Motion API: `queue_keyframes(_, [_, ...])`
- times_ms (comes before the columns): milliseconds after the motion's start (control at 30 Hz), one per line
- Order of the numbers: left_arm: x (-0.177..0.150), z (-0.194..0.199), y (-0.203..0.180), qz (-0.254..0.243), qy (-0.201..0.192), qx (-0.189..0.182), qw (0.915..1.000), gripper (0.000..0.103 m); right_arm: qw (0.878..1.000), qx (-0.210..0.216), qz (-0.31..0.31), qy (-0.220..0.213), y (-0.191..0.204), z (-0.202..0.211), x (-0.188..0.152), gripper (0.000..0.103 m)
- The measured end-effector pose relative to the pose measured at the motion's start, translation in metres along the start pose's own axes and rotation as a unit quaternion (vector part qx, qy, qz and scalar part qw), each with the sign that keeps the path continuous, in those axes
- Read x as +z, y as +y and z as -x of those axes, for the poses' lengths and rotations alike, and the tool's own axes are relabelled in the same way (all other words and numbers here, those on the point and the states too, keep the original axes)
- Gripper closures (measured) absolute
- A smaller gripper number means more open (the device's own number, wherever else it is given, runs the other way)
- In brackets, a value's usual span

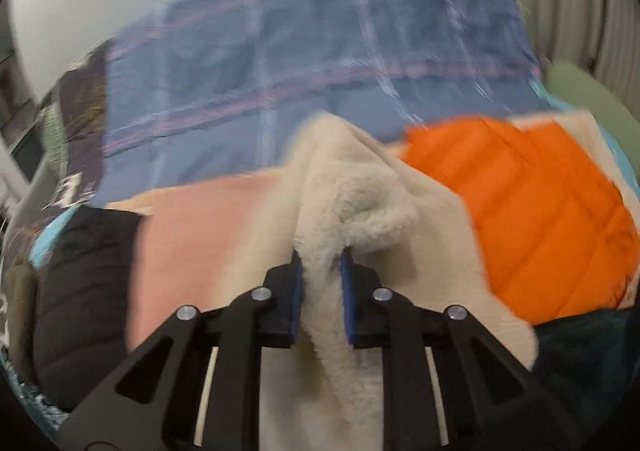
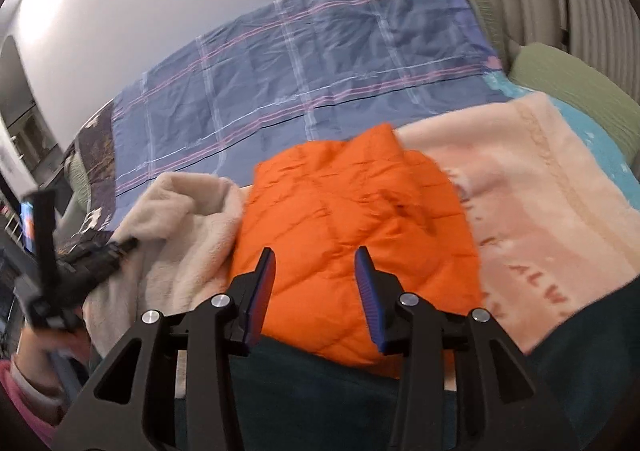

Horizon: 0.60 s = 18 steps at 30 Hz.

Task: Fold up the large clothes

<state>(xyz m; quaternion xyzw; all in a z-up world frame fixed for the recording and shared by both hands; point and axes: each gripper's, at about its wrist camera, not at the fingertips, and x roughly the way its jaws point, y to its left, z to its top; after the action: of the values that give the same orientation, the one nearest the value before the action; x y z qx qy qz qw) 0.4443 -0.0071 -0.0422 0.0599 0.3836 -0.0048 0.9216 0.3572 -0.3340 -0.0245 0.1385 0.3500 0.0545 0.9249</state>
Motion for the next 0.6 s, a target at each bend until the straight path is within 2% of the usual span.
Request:
queue_keyframes(100, [-0.003, 0.004, 0.035, 0.027, 0.009, 0.002, 0.9996, 0.088, 0.999, 0.04, 0.02, 0.015, 0.032, -0.015, -0.004, 0.061])
queue_keyframes(200, [-0.011, 0.004, 0.04, 0.016, 0.007, 0.008, 0.9998, 0.087, 0.995, 0.076, 0.06, 0.04, 0.075, -0.036, -0.01, 0.061])
queue_keyframes(267, [-0.013, 0.002, 0.04, 0.014, 0.004, 0.005, 0.9999, 0.087, 0.99, 0.096, 0.081, 0.057, 0.103, -0.052, -0.01, 0.057])
queue_keyframes(333, [-0.014, 0.001, 0.04, 0.012, 0.004, 0.0, 0.9999, 0.086, 0.988, 0.107, 0.087, 0.068, 0.124, -0.068, -0.006, 0.045])
queue_keyframes(367, [-0.014, 0.0, 0.04, 0.012, 0.004, -0.002, 0.9999, 0.084, 0.987, 0.111, 0.089, 0.073, 0.133, -0.077, -0.003, 0.044])
queue_keyframes(400, [-0.013, -0.002, 0.04, 0.013, 0.003, -0.004, 0.9999, 0.081, 0.986, 0.114, 0.089, 0.078, 0.142, -0.089, 0.001, 0.043])
queue_keyframes(433, [-0.012, -0.004, 0.041, 0.016, 0.003, -0.005, 0.9999, 0.075, 0.986, 0.114, 0.087, 0.083, 0.149, -0.1, 0.005, 0.042])
queue_keyframes(467, [-0.011, -0.006, 0.043, 0.019, 0.003, -0.005, 0.9998, 0.063, 0.986, 0.114, 0.084, 0.086, 0.151, -0.107, 0.008, 0.039])
queue_keyframes(533, [-0.01, -0.011, 0.049, 0.03, 0.001, -0.003, 0.9995, 0.052, 0.987, 0.101, 0.077, 0.1, 0.159, -0.127, 0.013, 0.033])
queue_keyframes(600, [-0.008, -0.016, 0.049, 0.039, 0.005, -0.011, 0.9992, 0.05, 0.988, 0.088, 0.063, 0.109, 0.162, -0.145, 0.018, 0.033])
